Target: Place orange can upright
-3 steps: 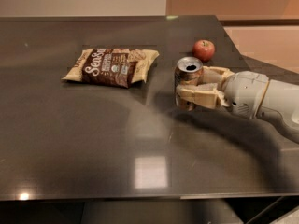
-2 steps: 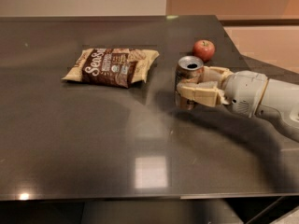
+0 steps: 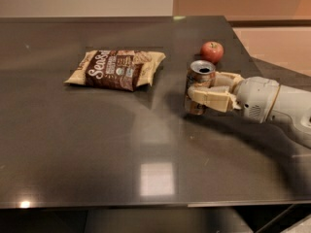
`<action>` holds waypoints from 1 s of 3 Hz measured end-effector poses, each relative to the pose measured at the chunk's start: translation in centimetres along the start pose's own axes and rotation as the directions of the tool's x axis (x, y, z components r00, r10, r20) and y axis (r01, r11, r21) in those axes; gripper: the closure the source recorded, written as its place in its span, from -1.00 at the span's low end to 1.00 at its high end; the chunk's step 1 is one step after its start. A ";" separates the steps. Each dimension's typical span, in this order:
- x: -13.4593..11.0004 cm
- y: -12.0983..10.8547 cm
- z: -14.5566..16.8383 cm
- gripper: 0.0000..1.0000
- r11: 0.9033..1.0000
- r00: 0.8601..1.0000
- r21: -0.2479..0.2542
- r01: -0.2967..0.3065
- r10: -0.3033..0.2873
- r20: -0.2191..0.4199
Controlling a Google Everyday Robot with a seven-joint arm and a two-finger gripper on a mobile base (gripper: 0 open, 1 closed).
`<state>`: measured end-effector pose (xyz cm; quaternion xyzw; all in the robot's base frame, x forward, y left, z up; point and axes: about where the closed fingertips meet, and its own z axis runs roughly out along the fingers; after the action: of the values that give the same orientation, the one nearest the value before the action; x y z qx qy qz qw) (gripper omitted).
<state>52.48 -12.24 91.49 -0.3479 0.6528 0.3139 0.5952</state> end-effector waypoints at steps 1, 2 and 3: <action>0.7 -0.5 0.0 1.00 1.000 1.000 -0.002 -0.003 0.003 0.006; 1.3 -0.8 0.0 0.63 1.000 1.000 0.005 0.002 -0.002 0.006; 1.7 -1.1 0.0 0.16 1.000 1.000 0.012 0.006 -0.007 0.005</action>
Offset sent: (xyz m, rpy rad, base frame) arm 0.0095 -0.0148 -0.0228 0.0014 -0.0060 -0.0224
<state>53.32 -13.00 89.79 -0.3455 0.6520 0.3090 0.6001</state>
